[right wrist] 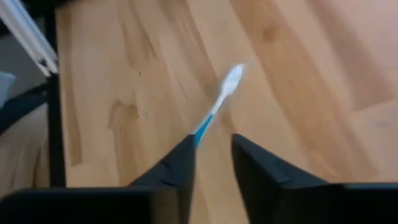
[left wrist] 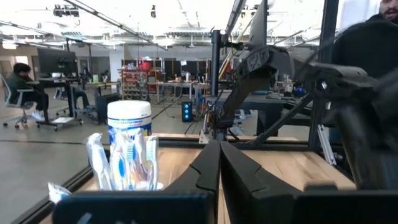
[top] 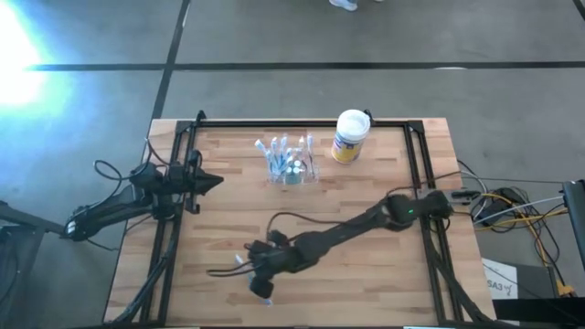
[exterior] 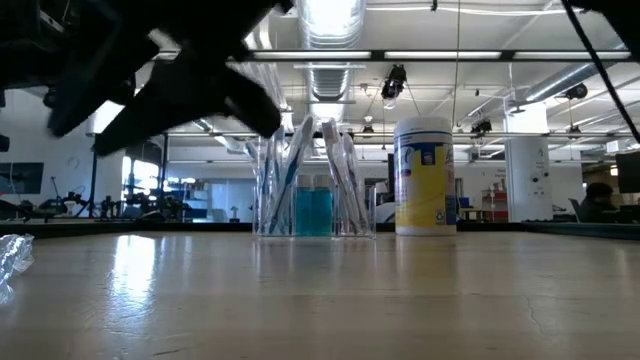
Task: Pick & Place toothbrushing station
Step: Put the blue toothbrush into the transparent organizer
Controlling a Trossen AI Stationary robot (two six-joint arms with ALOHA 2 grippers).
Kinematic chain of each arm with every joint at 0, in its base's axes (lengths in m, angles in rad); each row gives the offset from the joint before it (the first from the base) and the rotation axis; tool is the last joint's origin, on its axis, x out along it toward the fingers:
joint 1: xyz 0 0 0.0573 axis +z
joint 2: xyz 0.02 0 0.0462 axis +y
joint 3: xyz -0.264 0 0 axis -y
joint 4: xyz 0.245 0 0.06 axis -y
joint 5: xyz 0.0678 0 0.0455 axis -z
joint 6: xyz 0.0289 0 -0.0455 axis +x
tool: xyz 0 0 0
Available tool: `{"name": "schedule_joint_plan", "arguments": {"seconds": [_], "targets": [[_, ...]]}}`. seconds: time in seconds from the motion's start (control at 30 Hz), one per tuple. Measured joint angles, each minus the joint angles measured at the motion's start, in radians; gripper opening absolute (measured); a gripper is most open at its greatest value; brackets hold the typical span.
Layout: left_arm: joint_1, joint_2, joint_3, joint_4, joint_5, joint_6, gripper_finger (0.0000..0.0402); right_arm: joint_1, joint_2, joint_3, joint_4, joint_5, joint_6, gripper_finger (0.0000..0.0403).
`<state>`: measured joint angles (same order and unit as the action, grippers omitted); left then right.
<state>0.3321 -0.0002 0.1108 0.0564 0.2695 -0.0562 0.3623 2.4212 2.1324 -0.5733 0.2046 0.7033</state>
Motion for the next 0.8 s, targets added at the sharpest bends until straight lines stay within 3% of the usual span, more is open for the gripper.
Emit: {"name": "schedule_joint_plan", "arguments": {"seconds": [0.2,0.37,0.8], "targets": [[0.0,0.0,0.0,-0.02,0.0,-0.005,0.0007,-0.022,0.183,0.227,-0.039,-0.112,0.051,0.0194],[0.0,0.002,-0.001,-0.037,-0.001,-0.005,0.001,-0.045,0.193,0.178,0.017,-0.145,0.133,0.0242],[0.0,0.005,-0.001,-0.047,-0.002,-0.005,0.0019,-0.058,0.194,0.142,0.034,-0.125,0.119,0.024]]}}
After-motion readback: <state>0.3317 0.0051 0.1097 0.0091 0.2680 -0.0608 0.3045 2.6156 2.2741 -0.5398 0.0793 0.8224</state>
